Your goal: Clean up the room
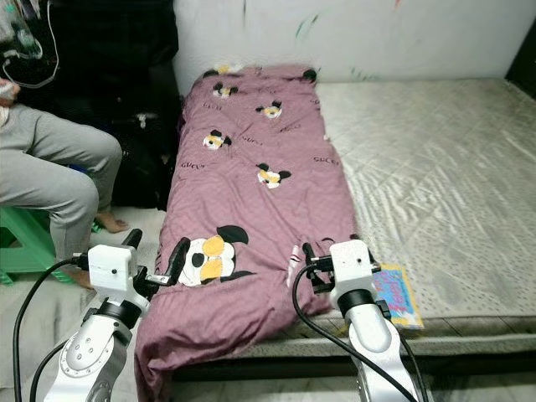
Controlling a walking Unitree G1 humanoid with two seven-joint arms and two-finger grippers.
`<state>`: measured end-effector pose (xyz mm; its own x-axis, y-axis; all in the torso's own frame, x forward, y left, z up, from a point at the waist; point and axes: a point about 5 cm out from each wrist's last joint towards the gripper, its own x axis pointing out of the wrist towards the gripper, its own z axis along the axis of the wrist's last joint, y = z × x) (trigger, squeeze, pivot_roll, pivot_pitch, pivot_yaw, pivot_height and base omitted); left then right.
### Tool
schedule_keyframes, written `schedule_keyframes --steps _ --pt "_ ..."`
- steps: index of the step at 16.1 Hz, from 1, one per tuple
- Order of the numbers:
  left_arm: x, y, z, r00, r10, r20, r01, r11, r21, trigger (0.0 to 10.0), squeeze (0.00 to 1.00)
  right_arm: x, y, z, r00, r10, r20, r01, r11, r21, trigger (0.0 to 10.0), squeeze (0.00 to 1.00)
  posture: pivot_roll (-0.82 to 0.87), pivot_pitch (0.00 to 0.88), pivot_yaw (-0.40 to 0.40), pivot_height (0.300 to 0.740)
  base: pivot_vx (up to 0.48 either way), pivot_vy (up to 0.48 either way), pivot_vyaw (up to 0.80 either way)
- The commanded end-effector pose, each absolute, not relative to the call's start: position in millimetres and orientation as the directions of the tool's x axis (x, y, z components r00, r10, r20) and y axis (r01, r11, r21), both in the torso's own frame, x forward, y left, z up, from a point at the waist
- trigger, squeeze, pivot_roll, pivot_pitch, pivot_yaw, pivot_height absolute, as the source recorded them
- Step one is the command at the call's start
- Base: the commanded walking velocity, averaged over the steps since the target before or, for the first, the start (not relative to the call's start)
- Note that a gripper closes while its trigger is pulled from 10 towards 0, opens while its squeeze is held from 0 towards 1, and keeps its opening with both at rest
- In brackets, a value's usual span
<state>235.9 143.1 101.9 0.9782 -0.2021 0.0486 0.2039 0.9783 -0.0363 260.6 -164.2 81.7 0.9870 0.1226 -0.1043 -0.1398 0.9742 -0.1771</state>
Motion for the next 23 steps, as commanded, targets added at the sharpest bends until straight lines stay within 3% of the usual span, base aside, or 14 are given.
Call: schedule_keyframes --steps 1,9,14,20,23 --pt "236.9 144.8 104.5 0.978 -0.2 0.051 0.202 0.979 -0.032 10.0 0.0 263.4 -161.1 83.3 0.985 0.137 -0.105 -0.154 0.973 -0.17 10.0 0.0 -0.06 0.023 0.014 0.74 0.386 0.0 0.0" --pt "238.1 147.6 104.7 0.982 -0.186 0.042 0.187 0.982 -0.003 10.0 0.0 263.2 -161.3 87.6 0.987 0.146 -0.065 -0.152 0.984 -0.096 10.0 0.0 -0.05 0.025 0.017 0.74 0.122 0.0 0.0" --pt "239.3 149.1 104.4 0.987 -0.157 0.03 0.156 0.987 0.032 10.0 0.0 267.2 -152.1 97.4 0.981 0.194 -0.025 -0.195 0.962 -0.192 10.0 0.0 -0.05 0.025 0.017 0.74 0.0 0.0 0.0" --pt "243.2 146.4 102.7 0.989 -0.146 0.028 0.147 0.989 -0.012 10.0 0.0 275.7 -159.0 100.3 0.992 0.126 -0.018 -0.127 0.977 -0.169 10.0 0.0 -0.05 0.009 0.019 0.74 0.0 0.0 0.0" --pt "244.7 147.0 102.0 0.99 -0.138 0.022 0.138 0.99 -0.005 10.0 0.0 274.4 -152.8 101.8 0.983 0.184 -0.012 -0.182 0.957 -0.226 10.0 0.0 -0.05 0.0 0.018 0.74 0.0 0.0 0.0"
